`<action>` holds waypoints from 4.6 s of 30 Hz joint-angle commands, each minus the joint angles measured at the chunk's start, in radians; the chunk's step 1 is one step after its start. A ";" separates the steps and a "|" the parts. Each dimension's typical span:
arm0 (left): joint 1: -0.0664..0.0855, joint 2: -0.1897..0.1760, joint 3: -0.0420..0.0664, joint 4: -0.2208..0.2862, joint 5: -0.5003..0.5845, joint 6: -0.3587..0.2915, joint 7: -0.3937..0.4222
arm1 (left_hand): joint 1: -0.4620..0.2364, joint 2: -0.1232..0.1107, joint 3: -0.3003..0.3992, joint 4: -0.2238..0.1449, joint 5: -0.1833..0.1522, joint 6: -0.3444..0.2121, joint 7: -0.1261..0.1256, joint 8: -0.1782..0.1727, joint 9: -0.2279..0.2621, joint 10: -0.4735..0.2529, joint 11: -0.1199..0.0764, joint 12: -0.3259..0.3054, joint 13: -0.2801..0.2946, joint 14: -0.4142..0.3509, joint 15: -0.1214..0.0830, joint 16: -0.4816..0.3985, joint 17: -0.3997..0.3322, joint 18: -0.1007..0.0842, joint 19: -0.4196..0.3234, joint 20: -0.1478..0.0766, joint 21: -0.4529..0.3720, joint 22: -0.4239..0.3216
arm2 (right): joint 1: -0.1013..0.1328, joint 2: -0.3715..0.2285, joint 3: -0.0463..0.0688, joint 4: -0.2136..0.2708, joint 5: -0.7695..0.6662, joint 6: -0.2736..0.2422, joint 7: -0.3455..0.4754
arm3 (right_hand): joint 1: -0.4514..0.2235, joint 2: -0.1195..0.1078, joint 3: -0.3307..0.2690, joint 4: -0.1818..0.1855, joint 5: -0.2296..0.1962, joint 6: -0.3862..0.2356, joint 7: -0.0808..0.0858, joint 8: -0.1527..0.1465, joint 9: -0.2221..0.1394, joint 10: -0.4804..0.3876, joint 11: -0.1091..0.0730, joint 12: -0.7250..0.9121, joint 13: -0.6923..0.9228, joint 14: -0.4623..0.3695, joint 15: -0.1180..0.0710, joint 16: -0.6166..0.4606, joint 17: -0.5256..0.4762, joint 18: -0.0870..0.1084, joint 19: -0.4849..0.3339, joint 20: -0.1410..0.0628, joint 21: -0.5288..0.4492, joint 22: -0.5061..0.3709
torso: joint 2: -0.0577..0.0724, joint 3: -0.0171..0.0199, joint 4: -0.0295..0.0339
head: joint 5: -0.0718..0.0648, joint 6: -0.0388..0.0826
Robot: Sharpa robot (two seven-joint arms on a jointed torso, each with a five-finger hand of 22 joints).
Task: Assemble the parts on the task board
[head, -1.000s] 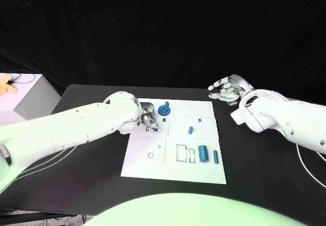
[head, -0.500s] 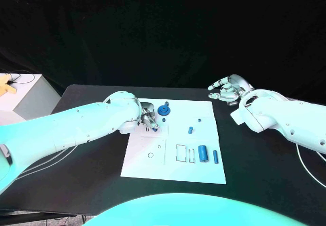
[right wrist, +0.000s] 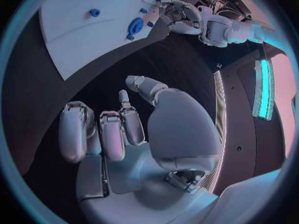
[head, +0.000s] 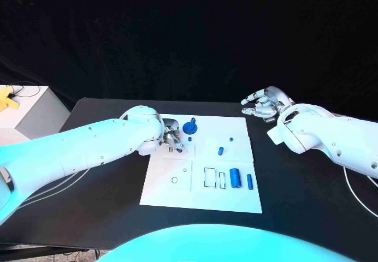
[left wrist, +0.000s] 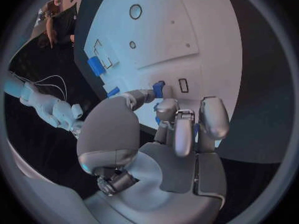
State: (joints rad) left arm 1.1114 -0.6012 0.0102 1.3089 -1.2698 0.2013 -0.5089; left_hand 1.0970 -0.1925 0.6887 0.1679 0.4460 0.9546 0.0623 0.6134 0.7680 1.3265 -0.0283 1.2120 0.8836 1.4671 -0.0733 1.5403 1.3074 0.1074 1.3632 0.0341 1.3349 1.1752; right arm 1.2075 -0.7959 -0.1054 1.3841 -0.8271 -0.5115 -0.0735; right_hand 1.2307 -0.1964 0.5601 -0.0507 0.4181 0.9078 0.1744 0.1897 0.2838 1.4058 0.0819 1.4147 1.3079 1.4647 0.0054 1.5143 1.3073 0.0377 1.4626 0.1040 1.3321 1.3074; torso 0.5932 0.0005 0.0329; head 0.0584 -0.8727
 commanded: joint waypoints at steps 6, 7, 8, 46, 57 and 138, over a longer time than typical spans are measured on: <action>-0.006 0.004 -0.004 0.007 0.013 0.000 0.012 | -0.006 -0.006 0.167 -0.189 0.005 0.022 -0.019 0.008 0.004 0.019 -0.002 0.012 0.018 0.090 -0.008 0.002 0.212 -0.020 0.009 -0.003 0.005 0.002 | 0.000 0.000 0.000 0.001 -0.009 0.003 0.009 | 0.004 -0.008 0.000 0.005 0.007 -0.007 -0.002 0.004 -0.001 -0.005 0.001 -0.007 0.077 0.078 -0.003 -0.005 0.162 0.012 0.039 -0.004 -0.004 0.156 | 0.000 -0.0005 0.0004 | -0.001 0.000; -0.006 0.004 -0.004 0.007 0.014 -0.003 0.012 | -0.008 -0.006 0.163 -0.187 0.005 0.022 -0.019 0.009 0.004 0.020 -0.002 0.012 0.018 0.090 -0.008 0.003 0.213 -0.019 0.008 -0.003 0.004 0.001 | 0.000 0.000 0.000 0.001 -0.009 0.003 0.009 | 0.004 -0.008 0.000 0.005 0.007 -0.007 -0.002 0.004 -0.001 -0.005 0.001 -0.007 0.077 0.078 -0.003 -0.005 0.162 0.012 0.039 -0.004 -0.004 0.156 | 0.000 -0.0005 0.0004 | -0.001 0.000; -0.006 0.004 -0.004 0.006 0.015 -0.006 0.013 | -0.009 -0.006 0.158 -0.184 0.004 0.022 -0.020 0.009 0.005 0.020 -0.003 0.011 0.018 0.090 -0.008 0.002 0.212 -0.020 0.009 -0.003 0.004 0.001 | 0.000 0.000 0.000 0.001 -0.008 0.003 0.009 | 0.004 -0.008 0.000 0.005 0.007 -0.007 -0.002 0.004 -0.001 -0.005 0.001 -0.007 0.077 0.078 -0.003 -0.005 0.162 0.012 0.039 -0.004 -0.004 0.156 | 0.000 -0.0005 0.0005 | -0.001 0.000; -0.006 0.000 -0.004 -0.010 0.027 0.005 0.009 | -0.063 -0.023 -0.064 -0.047 -0.026 0.036 -0.037 -0.004 -0.008 0.018 -0.014 0.008 0.030 0.090 -0.019 0.003 0.211 -0.020 0.013 -0.014 -0.005 -0.003 | -0.001 0.001 0.000 -0.001 -0.008 0.001 0.009 | 0.002 -0.008 0.000 0.007 0.007 -0.008 -0.002 0.004 -0.001 -0.006 0.001 -0.008 0.075 0.077 -0.003 -0.006 0.161 0.012 0.038 -0.004 -0.008 0.155 | 0.000 -0.0005 0.0001 | -0.001 0.000; -0.006 0.000 -0.004 -0.010 0.031 0.005 0.008 | -0.066 -0.028 -0.114 -0.016 -0.037 0.042 -0.036 -0.010 -0.014 0.017 -0.014 0.007 0.033 0.090 -0.019 0.003 0.211 -0.021 0.014 -0.014 -0.005 -0.002 | -0.001 0.001 0.000 -0.001 -0.008 0.000 0.010 | 0.002 -0.008 0.000 0.007 0.007 -0.008 -0.002 0.004 -0.001 -0.006 0.001 -0.008 0.075 0.077 -0.003 -0.006 0.161 0.012 0.038 -0.004 -0.008 0.155 | 0.000 -0.0005 0.0002 | -0.001 0.000; 0.041 0.096 0.193 -0.359 0.059 0.036 0.050 | 0.084 0.017 -0.296 0.125 -0.322 -0.185 0.063 -0.078 -0.068 -0.301 0.075 -0.223 -0.317 0.004 0.053 -0.119 0.003 0.030 -0.124 0.046 -0.206 -0.259 | -0.003 0.003 0.000 -0.007 0.013 -0.035 0.034 | -0.006 -0.005 -0.003 0.019 0.007 -0.009 -0.002 0.007 -0.002 -0.010 0.001 -0.012 0.071 0.076 -0.003 -0.010 0.156 0.015 0.035 -0.004 -0.020 0.149 | 0.008 -0.0060 -0.0019 | -0.006 0.000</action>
State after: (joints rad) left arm 1.1487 -0.5130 0.2036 0.9596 -1.1832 0.2145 -0.4707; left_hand 1.1902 -0.1758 0.3973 0.2916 0.1284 0.7771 0.1279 0.5374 0.7006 1.0293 0.0429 0.9904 0.5675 1.4649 -0.0281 1.4192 1.3078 0.1230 1.2400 0.0756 1.1294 0.9179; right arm 1.2049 -0.7946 -0.1054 1.3751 -0.8175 -0.5392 -0.0599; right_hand 1.2307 -0.1963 0.5588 -0.0383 0.4220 0.9044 0.1708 0.1932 0.2828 1.4051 0.0819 1.4069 1.3078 1.4647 0.0054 1.5084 1.3073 0.0378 1.4626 0.1040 1.3139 1.3074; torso 0.6002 -0.0042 0.0314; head 0.0516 -0.8727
